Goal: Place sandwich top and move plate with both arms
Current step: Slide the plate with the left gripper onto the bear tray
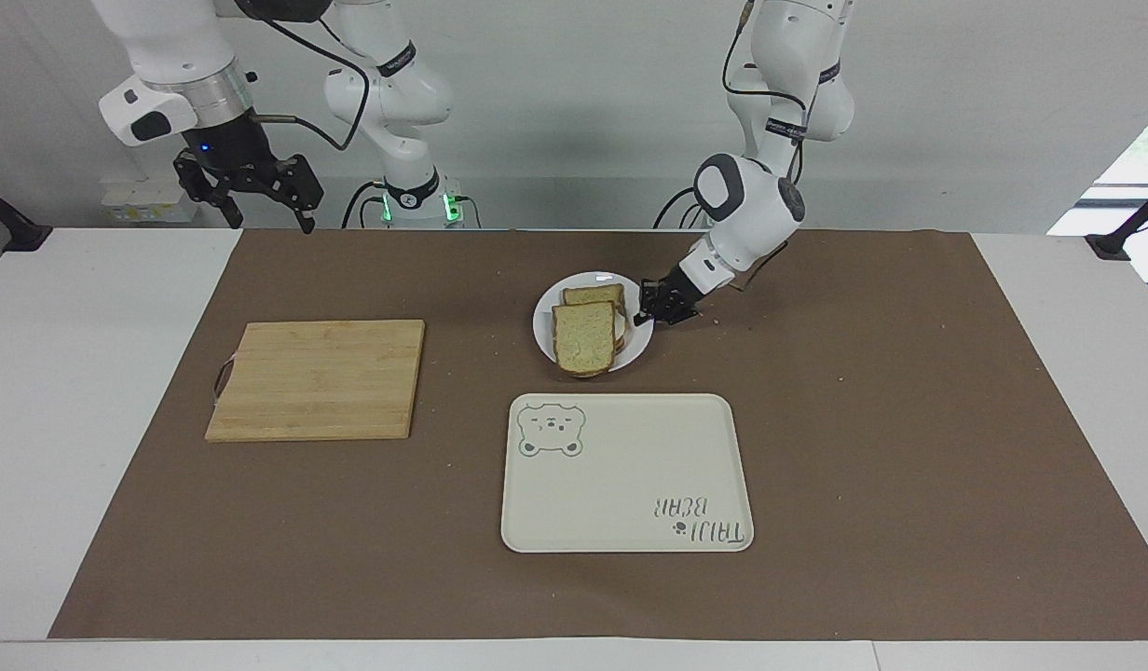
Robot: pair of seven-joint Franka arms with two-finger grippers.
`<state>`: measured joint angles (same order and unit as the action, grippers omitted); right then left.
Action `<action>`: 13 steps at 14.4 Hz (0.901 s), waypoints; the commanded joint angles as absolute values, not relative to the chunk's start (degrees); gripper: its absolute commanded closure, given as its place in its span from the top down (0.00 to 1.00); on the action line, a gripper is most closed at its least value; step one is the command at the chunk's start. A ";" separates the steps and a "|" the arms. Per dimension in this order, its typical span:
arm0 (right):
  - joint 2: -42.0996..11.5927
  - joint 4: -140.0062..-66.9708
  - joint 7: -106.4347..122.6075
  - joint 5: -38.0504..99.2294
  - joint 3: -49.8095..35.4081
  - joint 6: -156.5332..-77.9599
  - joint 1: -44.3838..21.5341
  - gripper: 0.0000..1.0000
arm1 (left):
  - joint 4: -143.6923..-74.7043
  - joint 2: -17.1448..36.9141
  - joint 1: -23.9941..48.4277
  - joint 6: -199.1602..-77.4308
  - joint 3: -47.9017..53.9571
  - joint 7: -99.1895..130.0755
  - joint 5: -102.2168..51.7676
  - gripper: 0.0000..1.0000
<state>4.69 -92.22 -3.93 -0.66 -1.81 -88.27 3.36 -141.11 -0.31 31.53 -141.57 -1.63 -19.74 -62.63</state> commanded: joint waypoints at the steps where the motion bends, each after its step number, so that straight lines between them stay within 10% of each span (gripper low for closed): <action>1: 6.06 -93.87 -2.46 -0.44 -2.11 -88.24 3.87 1.00 | -138.35 0.26 25.77 -135.20 -1.67 -20.92 -62.93 0.00; 13: 6.06 -93.87 -2.37 -0.44 -2.20 -87.98 3.87 1.00 | -116.30 12.20 12.05 -125.42 -1.67 -24.17 -63.81 0.00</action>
<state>4.76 -92.48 -3.93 -0.66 -1.83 -88.22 3.36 -122.62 8.17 13.48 -126.48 -2.05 -23.34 -62.64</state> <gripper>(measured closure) 0.000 0.912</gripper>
